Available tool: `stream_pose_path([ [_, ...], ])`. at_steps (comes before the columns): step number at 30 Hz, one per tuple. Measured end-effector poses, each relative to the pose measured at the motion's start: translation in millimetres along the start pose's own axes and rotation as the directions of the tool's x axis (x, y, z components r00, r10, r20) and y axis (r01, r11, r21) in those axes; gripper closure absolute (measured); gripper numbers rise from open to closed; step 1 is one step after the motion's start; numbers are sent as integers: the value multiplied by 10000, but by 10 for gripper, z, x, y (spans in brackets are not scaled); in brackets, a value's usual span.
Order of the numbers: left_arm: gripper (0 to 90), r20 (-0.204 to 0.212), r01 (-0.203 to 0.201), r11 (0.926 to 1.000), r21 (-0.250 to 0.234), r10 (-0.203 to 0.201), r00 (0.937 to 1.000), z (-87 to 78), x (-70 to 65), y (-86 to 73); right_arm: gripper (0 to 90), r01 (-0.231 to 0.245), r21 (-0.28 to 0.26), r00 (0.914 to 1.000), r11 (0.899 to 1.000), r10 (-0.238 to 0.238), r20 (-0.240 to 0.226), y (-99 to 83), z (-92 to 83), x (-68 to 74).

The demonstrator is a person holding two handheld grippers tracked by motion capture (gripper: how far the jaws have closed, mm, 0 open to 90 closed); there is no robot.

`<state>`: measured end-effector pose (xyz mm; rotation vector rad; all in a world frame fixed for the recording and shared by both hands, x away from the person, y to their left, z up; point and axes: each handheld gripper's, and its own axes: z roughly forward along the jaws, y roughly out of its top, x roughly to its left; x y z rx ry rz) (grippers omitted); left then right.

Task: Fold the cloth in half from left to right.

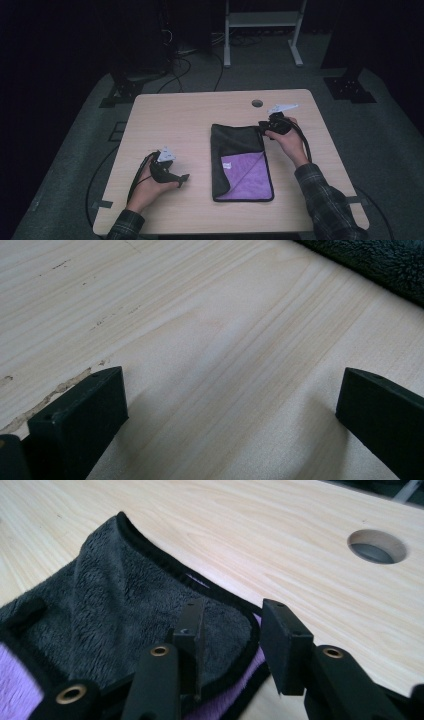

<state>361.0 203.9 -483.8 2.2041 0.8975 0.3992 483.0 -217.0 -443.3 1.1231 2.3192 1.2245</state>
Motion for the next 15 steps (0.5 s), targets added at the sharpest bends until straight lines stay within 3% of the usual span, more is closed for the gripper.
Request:
stream_pose_path([
  [8, 0, 0, 2, 10000, -1, -2, 10000, 0, 0, 0, 641, -171, 482, 9995, 9987, 157, 292, -38, 317, -103],
  [11, 0, -2, 0, 10000, -4, 0, 10000, 0, 0, 0, 643, -249, 547, 9997, 9982, 244, 100, -93, 388, -129],
  [15, 0, 1, -1, 10000, 8, 1, 10000, -1, 0, 0, 766, -147, 565, 9997, 9983, 135, 215, -97, 418, -114],
])
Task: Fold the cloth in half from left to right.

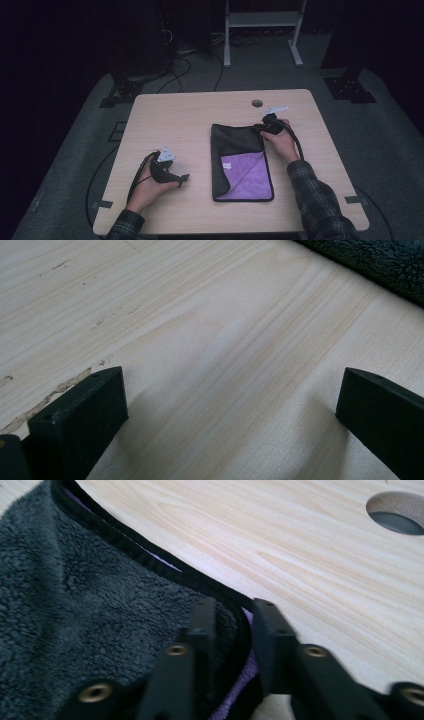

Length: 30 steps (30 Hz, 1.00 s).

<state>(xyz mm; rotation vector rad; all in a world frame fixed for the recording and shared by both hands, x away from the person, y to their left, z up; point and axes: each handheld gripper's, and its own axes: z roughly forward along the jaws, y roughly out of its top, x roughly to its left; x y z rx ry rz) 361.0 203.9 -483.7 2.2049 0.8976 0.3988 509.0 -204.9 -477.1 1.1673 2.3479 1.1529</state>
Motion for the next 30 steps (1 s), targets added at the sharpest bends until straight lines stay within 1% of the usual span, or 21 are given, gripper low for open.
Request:
stream_pose_path([
  [2, 0, -3, 4, 10000, -8, -4, 10000, 1, 0, 0, 816, 140, -9, 9999, 9999, -140, -28, 9, -3, 16],
  [5, 0, -5, 4, 10000, -6, -4, 10000, 0, 0, 0, 838, 215, -54, 9997, 9998, -214, 93, 36, -36, 33],
  [7, 0, -8, 7, 10000, -8, -7, 10000, 1, -1, 0, 839, 101, -229, 9997, 9997, -96, 206, 55, -84, 17],
  [8, 0, -9, 11, 10000, -9, -12, 10000, 1, -1, 0, 840, 53, -346, 9994, 9994, -41, 336, 64, -116, -11],
  [9, 0, -9, 9, 10000, -7, -9, 10000, 0, -1, 0, 839, -23, -329, 9991, 9995, 37, 416, 66, -134, -29],
  [10, 0, -9, 9, 10000, -8, -9, 10000, 1, -1, 0, 838, -149, -261, 9978, 9995, 165, 650, 54, -153, -86],
  [11, 0, -9, 9, 10000, -8, -9, 10000, 0, -1, 0, 835, -244, -212, 9971, 9995, 259, 717, 41, -150, -110],
  [13, 0, -11, 11, 10000, -6, -11, 10000, 0, -1, 0, 828, -396, -55, 9969, 9992, 399, 676, 5, -121, -154],
  [14, 0, -13, 17, 10000, -11, -17, 10000, 1, -2, -1, 814, -500, 20, 9963, 9987, 497, 707, -32, -77, -178],
  [15, 0, -18, 19, 10000, -10, -19, 10000, 0, -2, -1, 786, -592, -65, 9956, 9982, 595, 724, -38, -70, -190],
  [16, 0, -20, 20, 10000, -9, -20, 10000, 0, -3, -1, 754, -533, -137, 9951, 9985, 542, 827, -32, -72, -188],
  [18, 0, -23, 25, 10000, -10, -25, 10000, 0, -3, -1, 704, -531, -328, 9954, 9981, 555, 775, -10, -116, -173],
  [22, 0, -23, 23, 10000, -10, -23, 10000, 0, -3, -1, 662, -397, -815, 9967, 9959, 452, 672, 76, -296, -118],
  [24, 0, -22, 23, 10000, -11, -23, 10000, 0, -3, -1, 640, -295, -861, 9977, 9959, 345, 576, 106, -368, -68],
  [26, 0, -26, 27, 10000, -9, -27, 10000, 0, -3, -1, 618, -157, -693, 9981, 9975, 198, 589, 127, -418, 2],
  [28, 0, -27, 32, 10000, -13, -32, 10000, 0, -4, -1, 597, 26, -683, 9989, 9977, 7, 475, 134, -456, 96],
  [30, 0, -29, 28, 10000, -11, -28, 10000, 0, -4, -1, 576, 83, -661, 9996, 9978, -65, 279, 127, -485, 206],
])
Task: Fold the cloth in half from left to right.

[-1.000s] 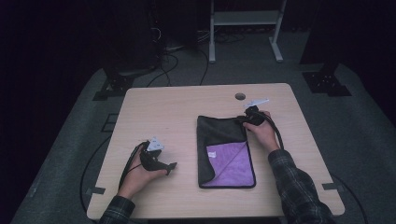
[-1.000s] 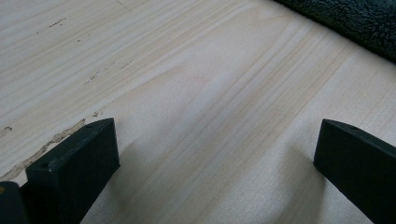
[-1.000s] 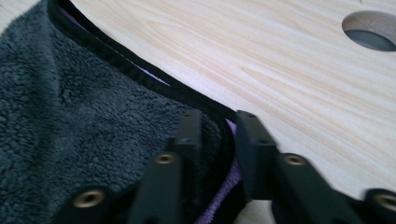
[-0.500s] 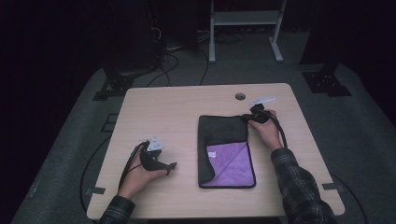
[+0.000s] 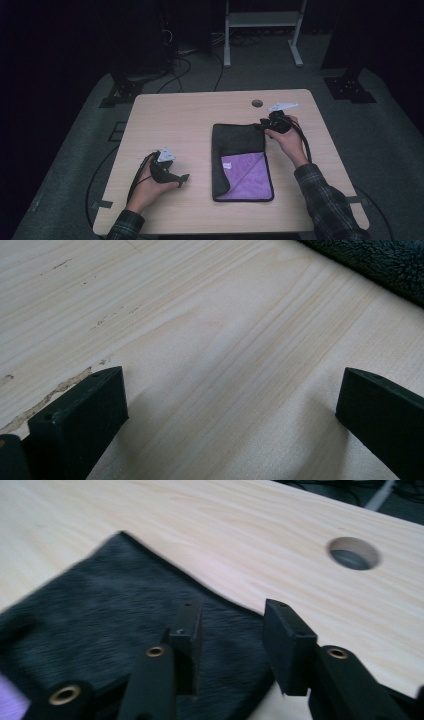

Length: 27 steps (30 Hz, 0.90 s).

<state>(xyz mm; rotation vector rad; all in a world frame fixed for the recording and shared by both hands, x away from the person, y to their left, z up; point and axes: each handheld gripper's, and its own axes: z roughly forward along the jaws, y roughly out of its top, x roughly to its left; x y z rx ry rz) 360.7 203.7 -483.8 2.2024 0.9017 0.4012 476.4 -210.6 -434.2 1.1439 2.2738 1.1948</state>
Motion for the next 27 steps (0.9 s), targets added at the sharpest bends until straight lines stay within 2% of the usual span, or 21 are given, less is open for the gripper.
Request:
stream_pose_path([
  [5, 0, 1, -2, 10000, 3, 2, 10000, 0, 0, 0, 555, 405, 98, 9975, 9991, -399, -586, -36, -27, 275],
  [15, 0, 1, 1, 10000, 0, -1, 10000, 0, 0, 0, 524, 471, -44, 9857, 9989, -472, -1618, -119, -41, 710],
  [18, 0, 1, 1, 10000, 0, -1, 10000, 0, 0, 0, 513, 460, -16, 9774, 9989, -453, -2065, -124, 17, 837],
  [22, 0, -2, 5, 10000, 0, -5, 10000, 0, 0, 0, 507, 441, 9, 9699, 9990, -426, -2398, -108, 140, 976],
  [27, 0, 1, -5, 10000, 21, 5, 10000, -2, 1, 1, 497, 533, 229, 9696, 9983, -462, -2404, -97, 343, 1093],
])
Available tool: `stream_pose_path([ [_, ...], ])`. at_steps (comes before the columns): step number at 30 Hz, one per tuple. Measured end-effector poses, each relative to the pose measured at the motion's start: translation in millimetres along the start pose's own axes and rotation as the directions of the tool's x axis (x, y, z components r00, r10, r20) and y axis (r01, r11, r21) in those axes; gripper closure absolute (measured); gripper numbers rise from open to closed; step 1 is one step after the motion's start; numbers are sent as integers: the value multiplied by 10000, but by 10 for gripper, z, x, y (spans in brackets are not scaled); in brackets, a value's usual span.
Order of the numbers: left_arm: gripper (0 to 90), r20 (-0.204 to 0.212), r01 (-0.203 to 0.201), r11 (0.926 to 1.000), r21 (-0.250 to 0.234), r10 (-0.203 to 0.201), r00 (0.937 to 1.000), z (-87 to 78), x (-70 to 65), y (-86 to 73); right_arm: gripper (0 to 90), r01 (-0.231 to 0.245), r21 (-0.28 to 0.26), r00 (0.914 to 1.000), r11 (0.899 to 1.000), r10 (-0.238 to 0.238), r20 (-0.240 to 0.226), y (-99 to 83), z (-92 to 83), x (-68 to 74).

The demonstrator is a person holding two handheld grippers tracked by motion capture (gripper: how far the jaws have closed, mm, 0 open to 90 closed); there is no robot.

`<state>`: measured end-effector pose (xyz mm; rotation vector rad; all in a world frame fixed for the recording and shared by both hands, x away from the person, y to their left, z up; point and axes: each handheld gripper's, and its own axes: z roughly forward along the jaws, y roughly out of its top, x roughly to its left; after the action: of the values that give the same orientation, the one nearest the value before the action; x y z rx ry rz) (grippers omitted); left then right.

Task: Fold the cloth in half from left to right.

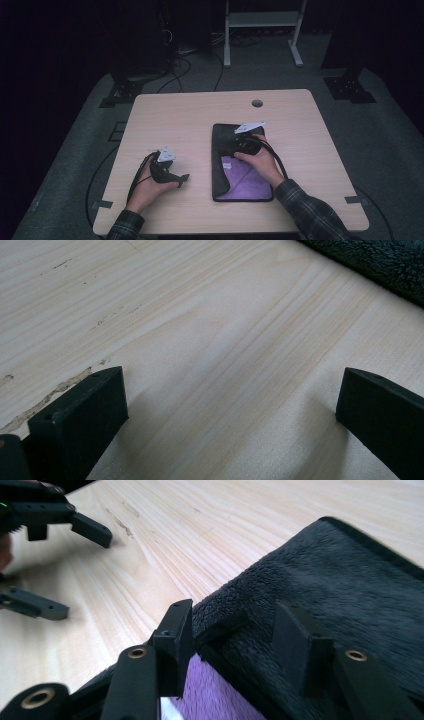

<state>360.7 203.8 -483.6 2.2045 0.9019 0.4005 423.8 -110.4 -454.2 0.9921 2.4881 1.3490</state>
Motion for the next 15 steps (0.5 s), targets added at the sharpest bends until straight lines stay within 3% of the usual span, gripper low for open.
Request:
stream_pose_path([
  [5, 0, 3, 3, 10000, 0, -3, 10000, 0, 0, 0, 489, -26, 307, 9999, 9995, 23, 98, -33, 203, -3],
  [8, 0, 1, 3, 10000, 3, -3, 10000, 0, 0, 0, 530, 5, 456, 9999, 9990, -10, 102, -50, 277, -6],
  [15, 0, 4, 5, 10000, 6, -5, 10000, -1, 0, 0, 849, 172, 205, 9997, 9996, -169, -169, -33, 288, 10],
])
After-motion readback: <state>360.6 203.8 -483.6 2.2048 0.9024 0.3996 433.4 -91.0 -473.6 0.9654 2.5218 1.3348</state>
